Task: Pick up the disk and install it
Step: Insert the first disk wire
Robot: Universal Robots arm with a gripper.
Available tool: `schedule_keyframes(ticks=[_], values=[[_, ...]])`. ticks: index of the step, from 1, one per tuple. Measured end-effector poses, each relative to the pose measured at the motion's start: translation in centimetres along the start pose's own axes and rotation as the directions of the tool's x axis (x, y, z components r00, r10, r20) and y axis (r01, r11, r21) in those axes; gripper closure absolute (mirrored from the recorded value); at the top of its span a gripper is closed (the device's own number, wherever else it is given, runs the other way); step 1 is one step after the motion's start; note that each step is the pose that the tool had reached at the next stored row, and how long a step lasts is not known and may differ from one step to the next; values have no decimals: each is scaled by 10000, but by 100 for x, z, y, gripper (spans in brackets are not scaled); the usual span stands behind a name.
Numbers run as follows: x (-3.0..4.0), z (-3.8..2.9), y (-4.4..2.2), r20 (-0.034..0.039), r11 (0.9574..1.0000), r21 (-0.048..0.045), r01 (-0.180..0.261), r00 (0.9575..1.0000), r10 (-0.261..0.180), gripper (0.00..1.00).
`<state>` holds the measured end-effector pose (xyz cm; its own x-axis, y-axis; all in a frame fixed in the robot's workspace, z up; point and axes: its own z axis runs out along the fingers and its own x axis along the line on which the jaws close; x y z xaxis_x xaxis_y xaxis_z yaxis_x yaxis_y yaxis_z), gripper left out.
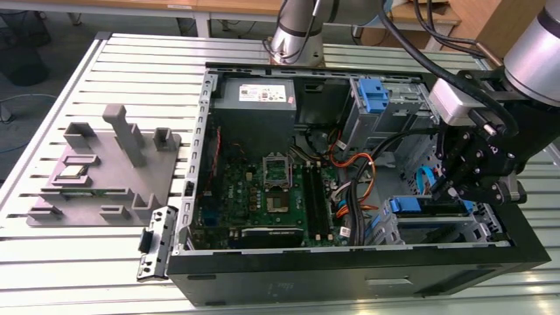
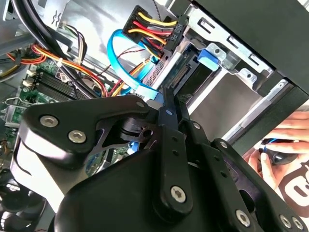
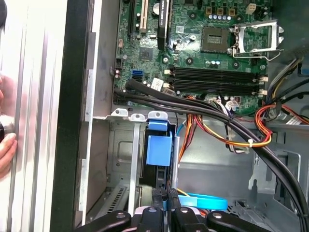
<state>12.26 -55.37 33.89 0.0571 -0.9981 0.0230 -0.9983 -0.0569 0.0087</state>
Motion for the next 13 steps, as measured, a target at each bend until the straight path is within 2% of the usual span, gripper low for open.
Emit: schedule_keyframes(ticks=[6, 13], values=[[-1, 21, 6, -5, 9998, 38, 213, 9998, -213, 84], [-1, 29, 6, -6, 9994, 43, 333, 9994, -333, 84]])
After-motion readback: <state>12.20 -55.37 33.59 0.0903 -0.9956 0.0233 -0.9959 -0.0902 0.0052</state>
